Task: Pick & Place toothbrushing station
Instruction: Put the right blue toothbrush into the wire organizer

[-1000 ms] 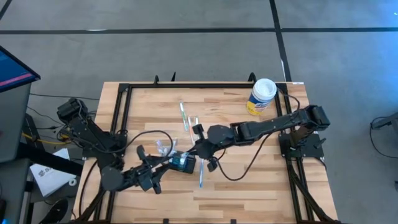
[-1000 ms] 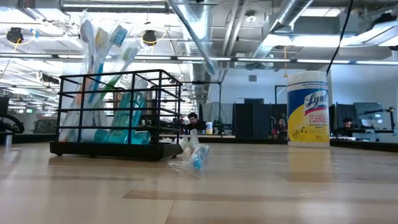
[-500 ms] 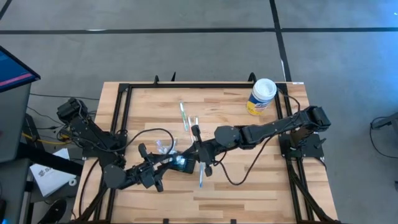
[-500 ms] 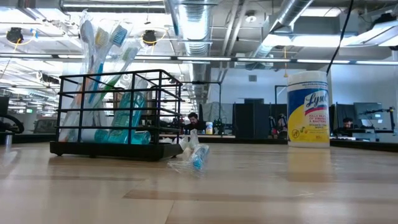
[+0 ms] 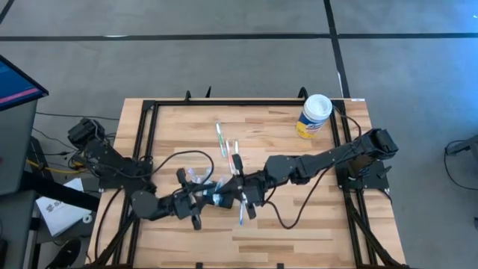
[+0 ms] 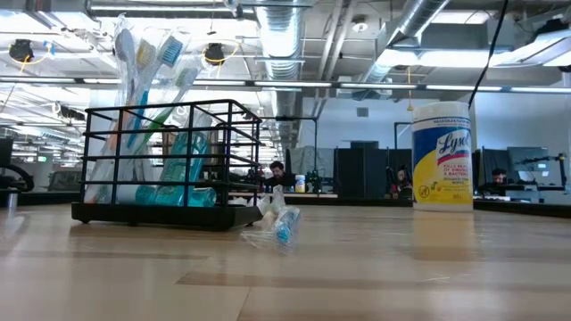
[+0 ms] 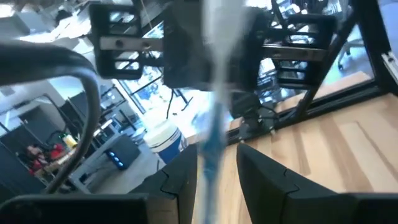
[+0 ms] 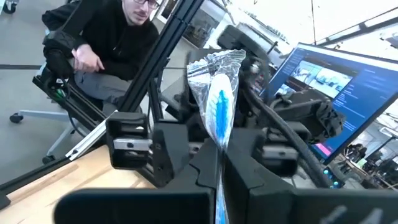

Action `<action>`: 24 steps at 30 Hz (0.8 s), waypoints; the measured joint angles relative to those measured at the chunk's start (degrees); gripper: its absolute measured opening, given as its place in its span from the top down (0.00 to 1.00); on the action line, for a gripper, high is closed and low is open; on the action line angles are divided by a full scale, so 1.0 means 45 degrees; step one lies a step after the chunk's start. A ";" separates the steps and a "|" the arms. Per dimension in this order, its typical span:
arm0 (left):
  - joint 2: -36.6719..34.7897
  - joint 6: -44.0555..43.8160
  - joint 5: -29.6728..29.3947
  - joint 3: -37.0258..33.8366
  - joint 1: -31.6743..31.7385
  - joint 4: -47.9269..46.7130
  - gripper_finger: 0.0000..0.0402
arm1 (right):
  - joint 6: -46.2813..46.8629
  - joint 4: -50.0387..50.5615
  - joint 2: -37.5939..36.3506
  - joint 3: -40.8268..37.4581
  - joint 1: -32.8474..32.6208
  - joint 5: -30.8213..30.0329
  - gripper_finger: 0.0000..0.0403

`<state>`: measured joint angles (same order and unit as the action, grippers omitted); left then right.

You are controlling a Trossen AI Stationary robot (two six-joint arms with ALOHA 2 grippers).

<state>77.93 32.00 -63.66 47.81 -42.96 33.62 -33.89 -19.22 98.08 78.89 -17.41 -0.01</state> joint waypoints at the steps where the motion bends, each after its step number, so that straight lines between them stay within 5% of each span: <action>1: 0.0000 -0.0190 0.0136 0.0000 0.0145 0.0011 0.74 | -0.0006 0.0020 0.0000 0.0000 -0.0033 -0.0001 1.00; 11: 0.0000 -0.0980 0.2087 0.0000 0.1245 0.0171 0.74 | -0.0026 0.0083 0.0000 0.0000 -0.0050 -0.0005 1.00; 24: 0.0000 -0.1143 0.2676 0.0000 0.1112 0.0481 0.78 | 0.0107 0.0191 0.0000 0.0000 -0.0024 -0.0005 1.00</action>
<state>77.93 26.85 -51.62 47.81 -37.95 35.79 -33.41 -18.36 98.08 78.89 -17.52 -0.03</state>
